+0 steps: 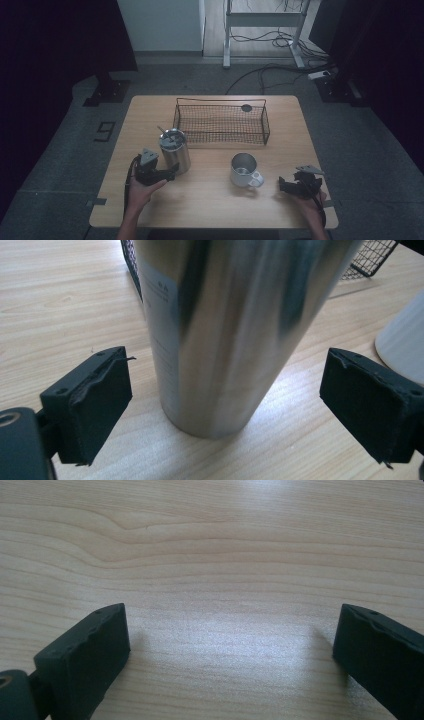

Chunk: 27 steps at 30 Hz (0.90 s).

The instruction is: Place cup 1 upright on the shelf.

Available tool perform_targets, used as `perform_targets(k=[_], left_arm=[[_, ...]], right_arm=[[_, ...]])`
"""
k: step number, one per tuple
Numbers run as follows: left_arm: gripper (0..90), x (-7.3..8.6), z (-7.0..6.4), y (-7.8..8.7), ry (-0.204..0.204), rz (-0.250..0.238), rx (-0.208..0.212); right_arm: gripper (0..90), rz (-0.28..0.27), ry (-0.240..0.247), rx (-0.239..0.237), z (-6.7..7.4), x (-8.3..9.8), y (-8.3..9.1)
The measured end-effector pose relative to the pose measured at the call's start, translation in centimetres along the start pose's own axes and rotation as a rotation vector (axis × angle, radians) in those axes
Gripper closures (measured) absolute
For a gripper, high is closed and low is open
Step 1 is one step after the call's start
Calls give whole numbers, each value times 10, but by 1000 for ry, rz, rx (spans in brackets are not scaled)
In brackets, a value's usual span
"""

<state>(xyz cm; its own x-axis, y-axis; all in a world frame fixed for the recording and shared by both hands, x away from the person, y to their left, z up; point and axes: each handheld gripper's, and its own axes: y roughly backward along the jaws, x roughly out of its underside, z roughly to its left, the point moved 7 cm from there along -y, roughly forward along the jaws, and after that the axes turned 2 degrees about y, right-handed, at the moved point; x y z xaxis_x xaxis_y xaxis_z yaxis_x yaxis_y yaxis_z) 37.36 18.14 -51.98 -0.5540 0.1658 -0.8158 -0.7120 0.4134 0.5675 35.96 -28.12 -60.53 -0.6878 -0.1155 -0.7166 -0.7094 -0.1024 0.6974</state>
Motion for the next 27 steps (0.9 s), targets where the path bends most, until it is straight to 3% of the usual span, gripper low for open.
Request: perform_targets(k=[7,13,27], left_arm=[[55,-7,0,-10,10,9,-32],[24,-15,-5,-15,-3,8,-13],[0,-28,-4,-27,-9,-4,-37]], right_arm=[[14,-2,-6,4,-1,-1,-1],[15,-1,-6,6,-1,-1,-1],[15,-2,-7,5,-1,-1,-1]])
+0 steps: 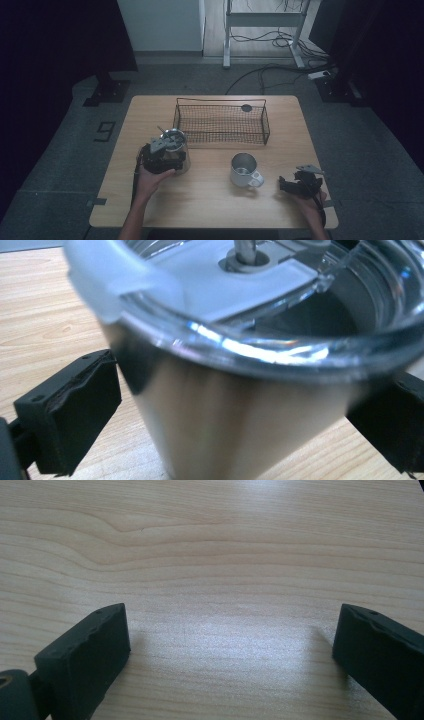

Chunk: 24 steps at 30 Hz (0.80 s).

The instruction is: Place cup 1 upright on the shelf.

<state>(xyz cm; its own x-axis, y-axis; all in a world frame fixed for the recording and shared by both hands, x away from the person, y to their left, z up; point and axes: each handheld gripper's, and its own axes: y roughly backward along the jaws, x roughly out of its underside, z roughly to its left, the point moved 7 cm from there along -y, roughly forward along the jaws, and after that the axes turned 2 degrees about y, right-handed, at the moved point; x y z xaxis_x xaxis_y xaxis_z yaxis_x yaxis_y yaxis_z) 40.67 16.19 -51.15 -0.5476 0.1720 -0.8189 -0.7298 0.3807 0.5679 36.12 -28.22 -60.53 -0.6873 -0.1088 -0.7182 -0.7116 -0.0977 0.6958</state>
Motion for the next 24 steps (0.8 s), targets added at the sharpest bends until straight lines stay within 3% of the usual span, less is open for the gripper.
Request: perform_targets(k=[10,16,24], left_arm=[[4,-6,-2,-15,-2,4,-28],[35,-5,-3,-16,-18,-29,-46],[40,-6,-4,-15,-21,-14,-53]], right_arm=[[15,1,-1,4,-1,0,0],[15,1,-1,4,-1,0,0],[15,0,-2,6,-1,0,-1]])
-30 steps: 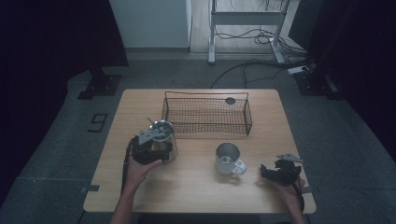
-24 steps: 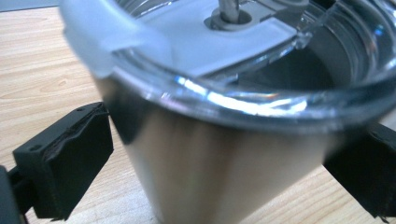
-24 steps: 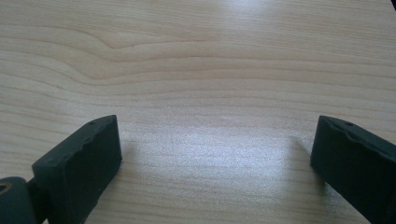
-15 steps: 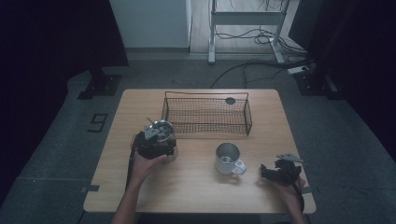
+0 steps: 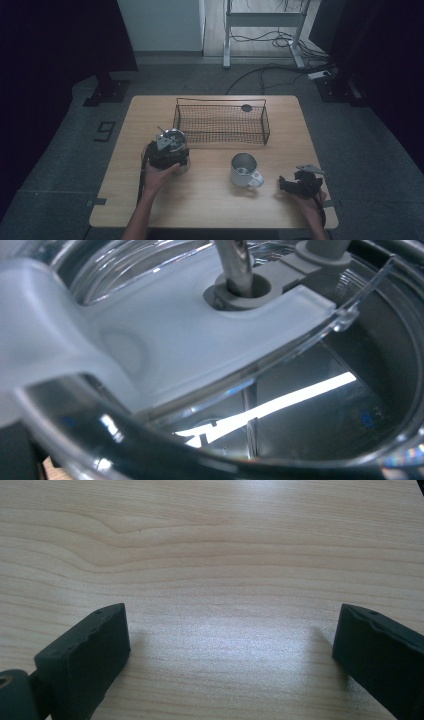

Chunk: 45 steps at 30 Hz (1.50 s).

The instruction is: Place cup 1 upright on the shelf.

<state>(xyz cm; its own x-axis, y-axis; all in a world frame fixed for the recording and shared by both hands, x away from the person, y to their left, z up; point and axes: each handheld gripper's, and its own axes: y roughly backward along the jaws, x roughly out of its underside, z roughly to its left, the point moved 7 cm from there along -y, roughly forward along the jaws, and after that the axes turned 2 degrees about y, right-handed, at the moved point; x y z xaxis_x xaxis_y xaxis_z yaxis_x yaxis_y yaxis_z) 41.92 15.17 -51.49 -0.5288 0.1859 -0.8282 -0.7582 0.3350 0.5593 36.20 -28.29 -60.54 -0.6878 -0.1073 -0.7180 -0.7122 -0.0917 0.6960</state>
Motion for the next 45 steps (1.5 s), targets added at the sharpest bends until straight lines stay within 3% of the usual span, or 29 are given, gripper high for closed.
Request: perform_targets(k=[9,17,23,45], left_arm=[[40,-1,-4,2,-14,-4,21],[40,-17,-6,12,-4,-43,36],[40,-28,-11,16,-22,-53,46],[40,-51,-15,26,-23,-77,57]], right_arm=[[15,1,0,0,0,0,0],[16,0,-1,0,0,0,0],[16,0,0,0,0,0,0],[16,0,0,0,0,0,0]])
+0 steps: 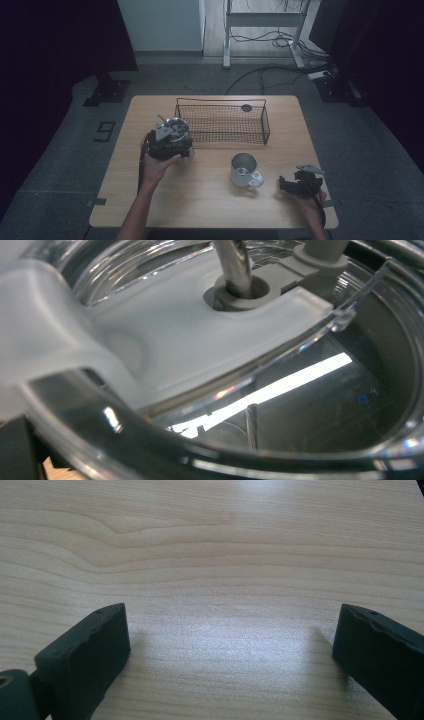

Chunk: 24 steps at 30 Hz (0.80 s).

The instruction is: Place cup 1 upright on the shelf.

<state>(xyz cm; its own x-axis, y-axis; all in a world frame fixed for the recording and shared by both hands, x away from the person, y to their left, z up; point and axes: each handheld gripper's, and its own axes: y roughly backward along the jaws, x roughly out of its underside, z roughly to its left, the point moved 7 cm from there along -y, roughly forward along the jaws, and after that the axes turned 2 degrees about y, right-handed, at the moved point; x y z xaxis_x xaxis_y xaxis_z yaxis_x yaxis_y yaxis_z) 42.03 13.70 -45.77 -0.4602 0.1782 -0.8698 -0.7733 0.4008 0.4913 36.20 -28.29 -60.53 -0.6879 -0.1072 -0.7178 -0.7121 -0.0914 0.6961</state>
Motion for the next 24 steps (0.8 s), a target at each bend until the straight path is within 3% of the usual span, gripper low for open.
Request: perform_targets(k=[8,24], left_arm=[[40,-10,0,0,18,-20,2],[40,-28,0,3,15,-32,4]], right_arm=[[16,0,0,0,0,0,0],[16,0,-2,1,0,0,0]])
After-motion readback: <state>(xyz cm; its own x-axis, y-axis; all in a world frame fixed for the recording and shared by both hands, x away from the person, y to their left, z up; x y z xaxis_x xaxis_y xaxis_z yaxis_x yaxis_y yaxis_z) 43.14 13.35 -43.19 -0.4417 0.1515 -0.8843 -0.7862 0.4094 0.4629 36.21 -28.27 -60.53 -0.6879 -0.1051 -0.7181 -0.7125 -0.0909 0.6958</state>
